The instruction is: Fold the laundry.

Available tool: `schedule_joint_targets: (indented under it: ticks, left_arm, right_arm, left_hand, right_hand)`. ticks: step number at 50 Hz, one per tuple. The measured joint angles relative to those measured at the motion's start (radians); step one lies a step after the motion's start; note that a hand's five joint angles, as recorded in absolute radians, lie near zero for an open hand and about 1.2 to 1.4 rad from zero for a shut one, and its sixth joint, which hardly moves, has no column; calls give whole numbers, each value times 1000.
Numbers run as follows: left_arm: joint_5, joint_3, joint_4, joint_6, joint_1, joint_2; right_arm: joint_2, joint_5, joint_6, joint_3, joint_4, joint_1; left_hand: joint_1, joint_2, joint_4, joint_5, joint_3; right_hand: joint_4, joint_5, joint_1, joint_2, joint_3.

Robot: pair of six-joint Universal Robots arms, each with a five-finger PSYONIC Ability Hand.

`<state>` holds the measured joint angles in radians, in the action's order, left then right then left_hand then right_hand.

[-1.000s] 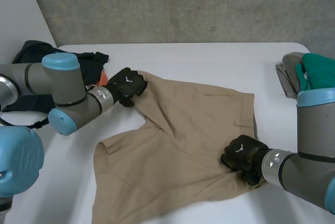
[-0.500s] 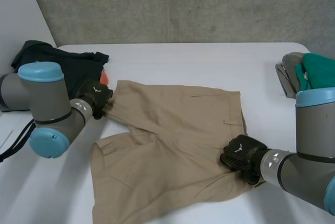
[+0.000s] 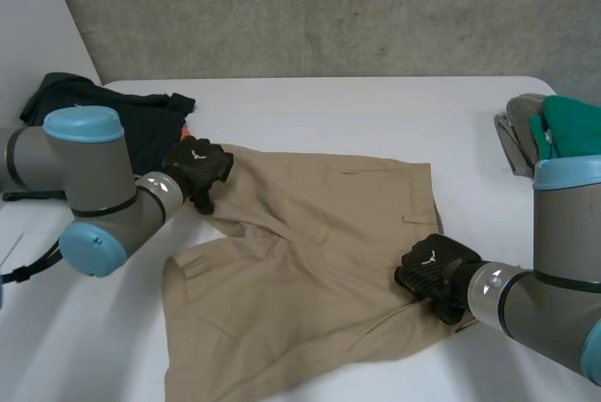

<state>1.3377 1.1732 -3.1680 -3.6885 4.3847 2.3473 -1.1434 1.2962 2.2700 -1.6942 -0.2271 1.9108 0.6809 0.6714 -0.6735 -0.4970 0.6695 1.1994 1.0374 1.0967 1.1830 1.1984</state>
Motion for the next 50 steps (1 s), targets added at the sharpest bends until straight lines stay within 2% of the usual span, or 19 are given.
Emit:
schedule_joint_targets:
  ticks: [6, 7, 8, 9, 11, 16, 19, 22, 29, 31, 32, 33, 34, 35, 38, 45, 47, 50]
  left_arm:
    - [-20, -77, 51, 18, 8, 65]
    - [-16, -85, 67, 17, 10, 72]
    - [-14, -88, 74, 16, 10, 74]
    - [-7, -93, 89, 11, 13, 75]
    - [10, -89, 108, -1, 19, 67]
    - [61, -54, 101, -20, 31, 28]
    - [119, -8, 65, -31, 33, -7]
    - [177, 40, 35, -50, 25, -31]
    - [248, 93, 8, -86, -2, -50]
    - [261, 101, 6, -91, -10, -57]
    - [270, 106, 5, -92, -17, -66]
    - [273, 109, 5, -92, -19, -70]
    - [282, 117, 4, -92, -25, -84]
    - [288, 123, 4, -91, -27, -95]
    - [313, 165, 5, -83, -35, -171]
    - [334, 323, 39, -29, -38, -395]
    - [322, 444, 90, 31, -40, -528]
    - [298, 538, 145, 91, -46, -615]
  right_arm:
    - [5, 0, -3, 3, 0, -9]
    - [5, 0, -4, 4, 0, -12]
    - [5, 0, -4, 5, 0, -13]
    - [6, 0, -5, 6, 0, -16]
    - [6, 0, -5, 9, 0, -20]
    - [3, 0, -3, 13, 0, -24]
    - [-5, -1, 6, 15, 0, -21]
    - [-16, -2, 27, 15, 4, -14]
    - [-29, -1, 71, 15, 12, 2]
    - [-30, -1, 81, 16, 14, 5]
    - [-31, -1, 88, 17, 15, 5]
    - [-32, -2, 91, 18, 16, 5]
    - [-32, -2, 96, 20, 17, 5]
    - [-33, -2, 102, 21, 19, 4]
    - [-33, -3, 128, 29, 27, 3]
    - [-33, -5, 213, 44, 51, 7]
    - [-31, -3, 271, 52, 70, 12]
    - [-30, -2, 309, 55, 83, 16]
  left_hand:
    - [165, 167, -157, -154, 160]
    - [302, 286, -285, -280, 285]
    - [302, 286, -285, -280, 285]
    - [449, 443, -433, -426, 432]
    - [477, 516, -514, -490, 511]
    - [477, 524, -525, -491, 520]
    - [477, 524, -525, -491, 520]
    - [477, 524, -525, -491, 520]
    - [474, 518, -519, -489, 516]
    - [438, 450, -456, -459, 459]
    - [110, 146, -162, -174, 151]
    - [110, 146, -162, -174, 151]
    - [-138, -68, 72, 65, -60]
    - [-212, -157, 156, 151, -142]
    - [-248, -237, 252, 250, -232]
    - [-248, -242, 257, 255, -235]
    - [-247, -241, 256, 252, -235]
    - [-242, -229, 233, 228, -229]
  right_hand:
    - [0, 0, 0, 0, 0]
    - [0, 0, 0, 0, 0]
    - [0, 0, 0, 0, 0]
    - [0, 0, 0, 0, 0]
    - [0, 0, 0, 0, 0]
    - [0, 0, 0, 0, 0]
    - [0, 0, 0, 0, 0]
    - [0, 0, 0, 0, 0]
    - [0, 0, 0, 0, 0]
    - [0, 0, 0, 0, 0]
    - [0, 0, 0, 0, 0]
    - [0, 0, 0, 0, 0]
    - [0, 0, 0, 0, 0]
    - [0, 0, 0, 0, 0]
    - [0, 0, 0, -1, 0]
    - [0, 0, 0, -1, 0]
    - [0, 0, 0, -1, 0]
    - [0, 0, 0, -1, 0]
